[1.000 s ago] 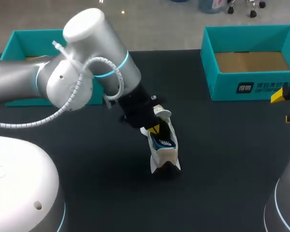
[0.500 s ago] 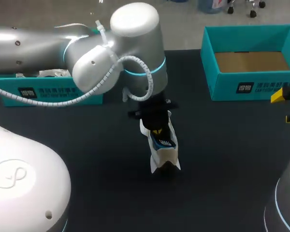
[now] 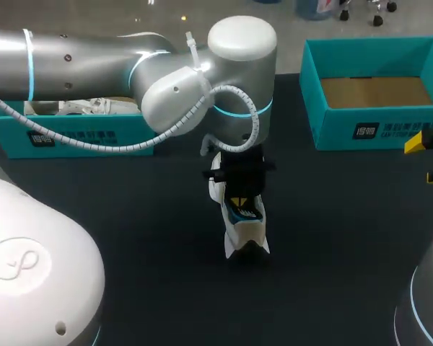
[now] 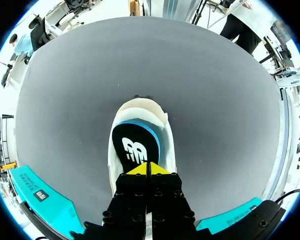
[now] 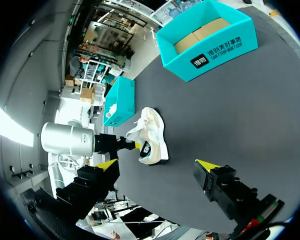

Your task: Take the shoe out of the shoebox, open the shoe tongue, remove and reinsert the insole, then place the shoe into the shoebox

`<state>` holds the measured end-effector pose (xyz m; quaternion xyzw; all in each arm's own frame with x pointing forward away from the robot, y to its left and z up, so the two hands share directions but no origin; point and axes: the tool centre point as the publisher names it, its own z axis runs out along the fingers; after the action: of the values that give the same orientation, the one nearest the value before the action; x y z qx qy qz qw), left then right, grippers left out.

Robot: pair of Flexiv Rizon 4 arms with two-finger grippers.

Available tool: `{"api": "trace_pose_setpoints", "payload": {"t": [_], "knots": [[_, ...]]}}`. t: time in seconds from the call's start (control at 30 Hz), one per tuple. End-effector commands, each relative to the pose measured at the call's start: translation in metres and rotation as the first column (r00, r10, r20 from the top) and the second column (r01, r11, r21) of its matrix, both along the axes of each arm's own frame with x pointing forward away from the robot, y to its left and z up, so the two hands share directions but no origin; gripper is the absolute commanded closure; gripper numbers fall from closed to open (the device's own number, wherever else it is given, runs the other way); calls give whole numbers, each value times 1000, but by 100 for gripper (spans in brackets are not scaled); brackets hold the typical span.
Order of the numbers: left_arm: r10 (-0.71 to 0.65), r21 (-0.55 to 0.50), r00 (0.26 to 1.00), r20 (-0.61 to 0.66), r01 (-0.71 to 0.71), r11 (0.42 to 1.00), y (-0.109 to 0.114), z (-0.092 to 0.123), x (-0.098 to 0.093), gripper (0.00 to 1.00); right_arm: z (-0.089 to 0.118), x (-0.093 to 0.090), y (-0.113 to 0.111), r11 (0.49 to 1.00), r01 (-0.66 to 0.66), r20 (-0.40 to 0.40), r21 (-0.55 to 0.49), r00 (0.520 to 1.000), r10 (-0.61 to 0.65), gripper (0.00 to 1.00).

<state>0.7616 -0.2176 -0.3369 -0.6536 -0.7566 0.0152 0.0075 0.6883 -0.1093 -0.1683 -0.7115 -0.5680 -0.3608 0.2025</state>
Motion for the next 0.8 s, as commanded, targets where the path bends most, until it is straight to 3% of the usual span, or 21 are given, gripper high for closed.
{"api": "trace_pose_setpoints", "payload": {"t": [0.03,0.57,0.67,0.8], "knots": [[-3,18,1000,-15,3,1000,-5,-9,6,100,0,-1,1,1000,3,-1,-2,1000,-3,0],[-17,25,999,-50,18,1000,-3,-43,-4,100,0,-1,1,1000,3,-1,-2,1000,-3,0],[-8,25,999,-50,9,1000,-1,-42,-4,100,0,-1,1,1000,3,-1,-2,1000,-3,0],[-1,3,1000,-15,1,1000,2,-26,-3,100,0,-1,1,1000,3,-1,-2,1000,-3,0]]}}
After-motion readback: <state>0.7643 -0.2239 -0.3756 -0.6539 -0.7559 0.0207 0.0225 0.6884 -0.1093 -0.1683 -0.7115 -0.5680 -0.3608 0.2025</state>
